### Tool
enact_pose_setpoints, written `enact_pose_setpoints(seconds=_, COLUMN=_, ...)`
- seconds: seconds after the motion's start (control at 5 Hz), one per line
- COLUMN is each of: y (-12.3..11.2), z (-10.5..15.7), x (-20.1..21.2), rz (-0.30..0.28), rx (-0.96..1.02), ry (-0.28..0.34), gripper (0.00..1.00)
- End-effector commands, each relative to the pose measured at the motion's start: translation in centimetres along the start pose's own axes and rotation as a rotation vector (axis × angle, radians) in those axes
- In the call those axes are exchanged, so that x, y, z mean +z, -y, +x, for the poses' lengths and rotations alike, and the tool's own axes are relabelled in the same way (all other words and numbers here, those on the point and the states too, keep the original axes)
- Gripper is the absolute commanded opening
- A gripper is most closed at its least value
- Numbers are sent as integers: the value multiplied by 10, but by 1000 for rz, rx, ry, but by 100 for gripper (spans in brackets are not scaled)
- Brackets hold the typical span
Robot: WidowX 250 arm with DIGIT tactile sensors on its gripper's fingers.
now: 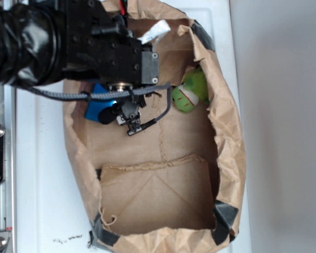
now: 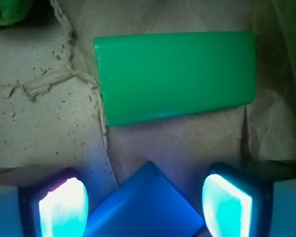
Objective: Grab the blue block.
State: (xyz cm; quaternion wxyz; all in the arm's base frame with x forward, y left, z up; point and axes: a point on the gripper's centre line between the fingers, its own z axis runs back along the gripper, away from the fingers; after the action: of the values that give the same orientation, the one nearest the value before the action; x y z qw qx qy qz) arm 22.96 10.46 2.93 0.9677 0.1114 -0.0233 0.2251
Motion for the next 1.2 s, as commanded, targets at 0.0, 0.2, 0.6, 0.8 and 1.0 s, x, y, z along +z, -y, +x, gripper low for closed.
enact_pose_setpoints(seconds=0.0, y=-7, z=17, x=32, rz=-67, rx=17, ry=75, gripper=100)
enact_pose_setpoints(seconds=0.2, y=-17, z=35, x=38, rz=-69, rx=141, ry=77, gripper=100)
enact_pose_setpoints(seconds=0.6, y=-29, z=43, x=38, rz=-73, rx=280, ry=-44, gripper=100)
enact_pose_setpoints(seconds=0.8, y=-31, z=34, x=29, rz=-35, rx=266, ry=-51, gripper=100)
enact_pose_setpoints(seconds=1.0, y=-28, z=15, x=21, rz=-17, rx=219, ry=-66, gripper=100)
